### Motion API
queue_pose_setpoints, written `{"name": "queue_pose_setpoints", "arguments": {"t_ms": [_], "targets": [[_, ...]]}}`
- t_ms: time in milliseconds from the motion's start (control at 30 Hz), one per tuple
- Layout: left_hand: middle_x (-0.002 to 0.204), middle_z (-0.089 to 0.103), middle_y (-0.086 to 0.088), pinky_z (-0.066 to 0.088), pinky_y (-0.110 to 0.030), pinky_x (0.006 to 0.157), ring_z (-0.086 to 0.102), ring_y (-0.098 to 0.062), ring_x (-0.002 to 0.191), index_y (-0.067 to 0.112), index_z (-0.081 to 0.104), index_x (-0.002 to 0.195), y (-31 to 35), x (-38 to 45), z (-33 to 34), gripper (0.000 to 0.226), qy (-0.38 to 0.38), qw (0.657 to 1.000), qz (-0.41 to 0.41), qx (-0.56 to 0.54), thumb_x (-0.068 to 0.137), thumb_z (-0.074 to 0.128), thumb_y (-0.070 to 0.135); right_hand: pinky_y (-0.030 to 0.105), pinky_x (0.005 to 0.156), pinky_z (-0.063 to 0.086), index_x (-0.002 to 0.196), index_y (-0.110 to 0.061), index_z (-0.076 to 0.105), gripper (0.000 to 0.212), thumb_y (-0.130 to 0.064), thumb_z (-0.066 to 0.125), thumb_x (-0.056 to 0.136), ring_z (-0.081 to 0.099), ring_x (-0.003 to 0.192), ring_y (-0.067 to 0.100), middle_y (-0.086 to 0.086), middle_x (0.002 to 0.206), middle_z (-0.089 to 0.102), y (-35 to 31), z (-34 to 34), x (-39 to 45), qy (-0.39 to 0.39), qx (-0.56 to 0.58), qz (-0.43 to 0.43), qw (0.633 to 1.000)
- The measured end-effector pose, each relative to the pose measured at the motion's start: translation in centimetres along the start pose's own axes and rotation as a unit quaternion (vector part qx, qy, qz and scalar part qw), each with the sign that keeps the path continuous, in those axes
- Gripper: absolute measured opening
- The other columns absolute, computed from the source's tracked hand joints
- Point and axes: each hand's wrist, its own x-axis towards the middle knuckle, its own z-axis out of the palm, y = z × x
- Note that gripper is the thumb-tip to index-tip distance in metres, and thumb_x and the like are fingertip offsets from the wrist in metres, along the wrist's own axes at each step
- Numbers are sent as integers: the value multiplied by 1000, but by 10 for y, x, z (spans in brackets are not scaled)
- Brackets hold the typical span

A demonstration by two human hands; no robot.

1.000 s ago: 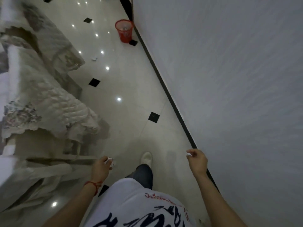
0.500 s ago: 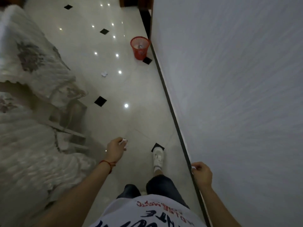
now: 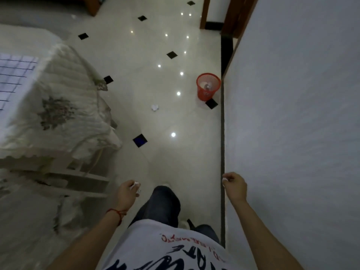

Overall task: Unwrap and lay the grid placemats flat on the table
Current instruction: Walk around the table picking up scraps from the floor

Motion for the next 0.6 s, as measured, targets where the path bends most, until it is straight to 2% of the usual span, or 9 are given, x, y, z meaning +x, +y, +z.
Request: {"name": "queue_pose_setpoints", "arguments": {"t_ms": [133, 267, 367, 467, 500, 600], "targets": [[67, 60, -15, 39, -8, 43, 58, -27, 61, 4, 57, 67, 30, 72, -7, 26, 2, 1000, -15, 16, 91, 51, 8, 21, 77, 38, 92, -3, 67, 17, 5, 57, 81, 54, 85, 16, 17, 102, 65, -50, 16, 75, 2, 2, 0, 1000], [68, 60, -16, 43, -20, 50, 58, -26, 62, 4, 56, 64, 88, 152, -24, 28, 3, 999, -18, 30, 91, 51, 10, 22, 76, 38, 93, -3, 67, 17, 5, 57, 82, 55, 84, 18, 17, 103, 65, -98, 33, 140, 1, 8, 27, 1000], [65, 57, -12, 43, -11, 47, 55, -23, 59, 2, 59, 68, 144, 216, -38, 26, 1, 1000, -3, 30, 92, 51, 9, 22, 77, 37, 94, -1, 67, 17, 5, 57, 82, 53, 85, 18, 18, 104, 65, -134, 39, 186, 5, 8, 41, 999], [64, 55, -9, 45, -28, 59, 55, -25, 65, 17, 57, 63, 202, 284, -46, 29, -10, 999, 11, 31, 92, 52, 14, 22, 79, 38, 94, -2, 67, 18, 6, 56, 83, 53, 87, 18, 18, 104, 64, -165, 40, 230, 9, 19, 45, 999], [63, 54, -7, 45, -28, 61, 55, -25, 66, 17, 56, 63, 222, 305, -44, 29, -12, 999, 23, 38, 92, 52, 15, 22, 80, 38, 95, -2, 66, 18, 7, 56, 83, 52, 88, 18, 17, 104, 64, -173, 38, 243, 10, 21, 50, 998], [66, 57, -7, 41, -8, 47, 55, -19, 59, 4, 60, 75, 290, 353, -31, 20, -26, 997, 49, 43, 92, 50, 9, 23, 80, 38, 94, -2, 67, 18, 7, 56, 82, 53, 88, 18, 16, 102, 64, -192, 34, 286, 25, 31, 68, 997]]}}
